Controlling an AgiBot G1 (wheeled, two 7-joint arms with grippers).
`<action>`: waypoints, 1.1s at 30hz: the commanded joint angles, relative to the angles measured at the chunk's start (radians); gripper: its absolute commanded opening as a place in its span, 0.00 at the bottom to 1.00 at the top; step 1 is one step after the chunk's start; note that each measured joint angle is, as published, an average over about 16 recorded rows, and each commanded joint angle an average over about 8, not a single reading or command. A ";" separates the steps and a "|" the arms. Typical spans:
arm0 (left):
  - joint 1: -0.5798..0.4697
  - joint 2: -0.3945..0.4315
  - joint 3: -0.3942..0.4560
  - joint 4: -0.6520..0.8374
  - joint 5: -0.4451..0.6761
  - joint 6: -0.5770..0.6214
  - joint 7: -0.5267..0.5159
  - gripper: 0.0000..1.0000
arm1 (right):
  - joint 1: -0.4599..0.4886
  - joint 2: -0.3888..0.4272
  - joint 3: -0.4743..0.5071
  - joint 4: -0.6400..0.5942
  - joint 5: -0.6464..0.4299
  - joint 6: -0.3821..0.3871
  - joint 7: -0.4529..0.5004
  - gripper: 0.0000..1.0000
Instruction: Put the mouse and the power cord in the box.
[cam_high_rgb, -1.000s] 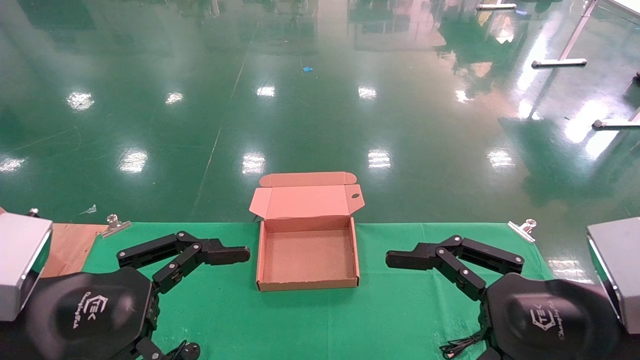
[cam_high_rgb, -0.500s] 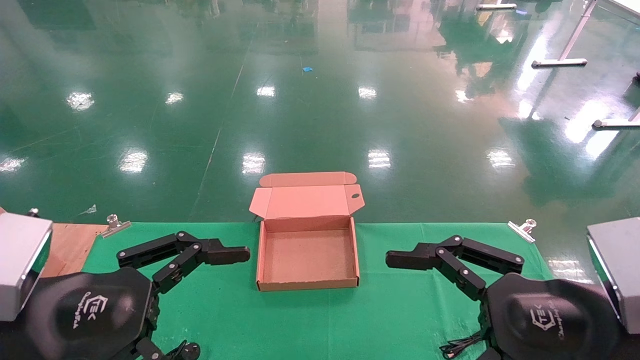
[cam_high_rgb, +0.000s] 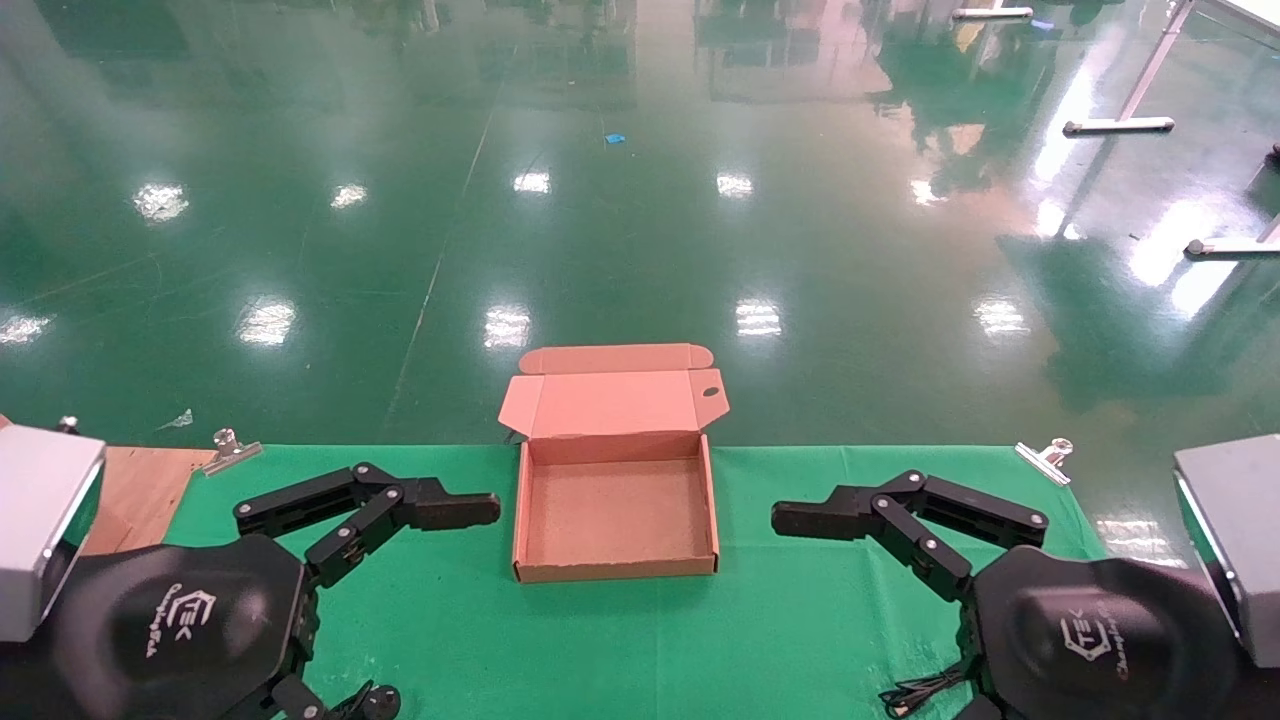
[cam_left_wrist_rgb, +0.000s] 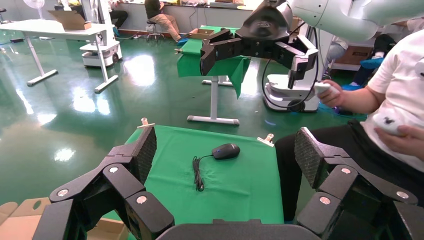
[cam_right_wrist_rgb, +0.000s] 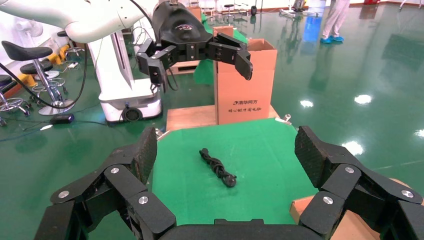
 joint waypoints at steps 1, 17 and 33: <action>0.002 0.001 0.004 0.000 0.006 0.000 0.000 1.00 | -0.004 -0.001 -0.002 -0.001 0.002 0.001 0.001 1.00; -0.116 -0.016 0.174 0.158 0.397 0.048 0.041 1.00 | 0.267 -0.136 -0.323 -0.108 -0.608 -0.071 -0.103 1.00; -0.380 0.160 0.422 0.469 0.961 0.003 0.153 1.00 | 0.512 -0.378 -0.626 -0.370 -1.176 0.043 -0.310 1.00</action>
